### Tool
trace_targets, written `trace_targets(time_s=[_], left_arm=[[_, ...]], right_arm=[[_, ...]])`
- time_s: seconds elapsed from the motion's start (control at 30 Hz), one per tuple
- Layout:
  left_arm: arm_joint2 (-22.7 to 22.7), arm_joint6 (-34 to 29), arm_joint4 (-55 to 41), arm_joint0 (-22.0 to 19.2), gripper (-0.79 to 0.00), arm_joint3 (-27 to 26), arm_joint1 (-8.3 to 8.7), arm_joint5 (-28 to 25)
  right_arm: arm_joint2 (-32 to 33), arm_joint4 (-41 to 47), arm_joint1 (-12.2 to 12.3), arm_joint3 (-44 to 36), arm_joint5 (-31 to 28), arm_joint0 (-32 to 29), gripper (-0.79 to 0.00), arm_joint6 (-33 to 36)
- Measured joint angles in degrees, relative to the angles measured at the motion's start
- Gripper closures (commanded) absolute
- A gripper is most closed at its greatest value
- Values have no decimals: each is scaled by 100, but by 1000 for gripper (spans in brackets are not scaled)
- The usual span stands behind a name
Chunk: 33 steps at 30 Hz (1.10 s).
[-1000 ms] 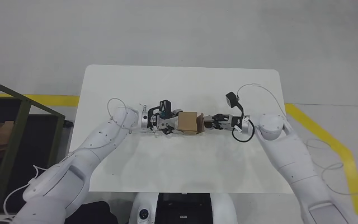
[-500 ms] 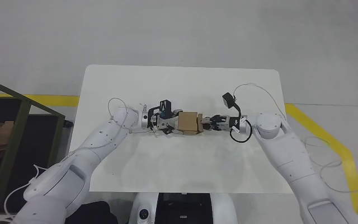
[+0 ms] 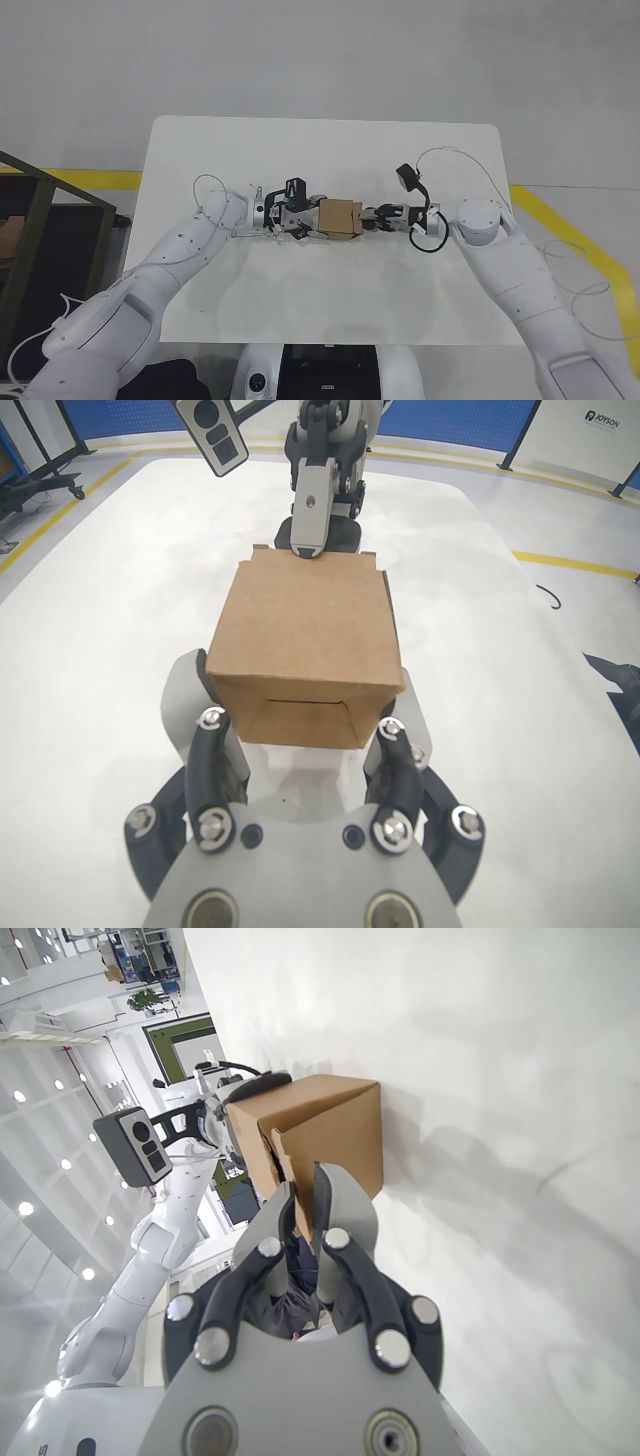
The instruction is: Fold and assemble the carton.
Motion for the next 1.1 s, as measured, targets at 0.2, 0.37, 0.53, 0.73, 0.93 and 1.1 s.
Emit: trace_targets(time_s=[0.2, 0.37, 0.53, 0.73, 0.93, 1.1], left_arm=[[-5, 22, -1, 7, -579, -5, -1, -2], [-13, 39, 6, 13, -576, -19, 0, 11], [-18, 51, 10, 17, -576, -31, 2, -7], [-26, 40, 9, 22, -579, -38, 2, -9], [-40, 25, -5, 26, -576, -19, 2, -7], [-46, 20, 6, 31, -579, -27, 4, 9]], right_arm=[[-66, -36, -22, -68, 22, 42, -9, -23], [-146, -49, -53, -54, 33, 96, 0, -44], [-218, -43, -85, -32, 46, 151, 0, -66], [-255, -5, -111, 29, -14, 202, -117, -38], [-28, 12, -39, -90, -115, 88, -86, -20], [223, -22, 50, -351, -107, -108, 0, -35]])
